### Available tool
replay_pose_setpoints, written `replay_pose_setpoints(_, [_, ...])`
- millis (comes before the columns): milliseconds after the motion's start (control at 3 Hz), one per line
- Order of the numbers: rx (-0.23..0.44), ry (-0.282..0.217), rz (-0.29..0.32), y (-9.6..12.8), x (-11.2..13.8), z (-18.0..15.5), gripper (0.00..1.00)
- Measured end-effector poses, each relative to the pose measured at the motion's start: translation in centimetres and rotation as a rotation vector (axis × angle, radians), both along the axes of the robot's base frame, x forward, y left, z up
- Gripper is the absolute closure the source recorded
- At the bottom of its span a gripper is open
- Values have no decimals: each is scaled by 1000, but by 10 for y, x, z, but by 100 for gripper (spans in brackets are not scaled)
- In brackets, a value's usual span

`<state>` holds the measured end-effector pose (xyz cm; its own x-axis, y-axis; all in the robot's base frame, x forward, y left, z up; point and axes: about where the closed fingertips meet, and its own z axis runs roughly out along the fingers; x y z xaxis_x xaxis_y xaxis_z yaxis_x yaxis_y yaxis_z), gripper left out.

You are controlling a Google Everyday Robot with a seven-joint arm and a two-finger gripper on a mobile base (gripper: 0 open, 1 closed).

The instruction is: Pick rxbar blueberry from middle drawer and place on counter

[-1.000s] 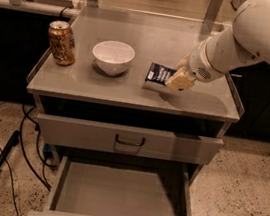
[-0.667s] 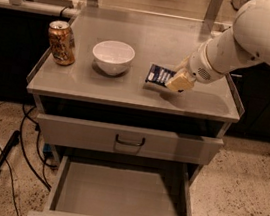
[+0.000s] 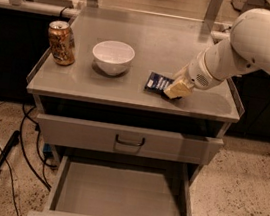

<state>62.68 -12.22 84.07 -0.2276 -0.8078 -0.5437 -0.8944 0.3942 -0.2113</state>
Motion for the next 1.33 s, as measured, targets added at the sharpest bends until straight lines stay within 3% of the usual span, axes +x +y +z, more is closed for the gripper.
replay_pose_setpoints(333, [6, 16, 0, 0, 0, -6, 100])
replay_pose_setpoints(1000, [6, 16, 0, 0, 0, -6, 50])
replay_pose_setpoints(1333, [6, 45, -8, 6, -1, -11, 20])
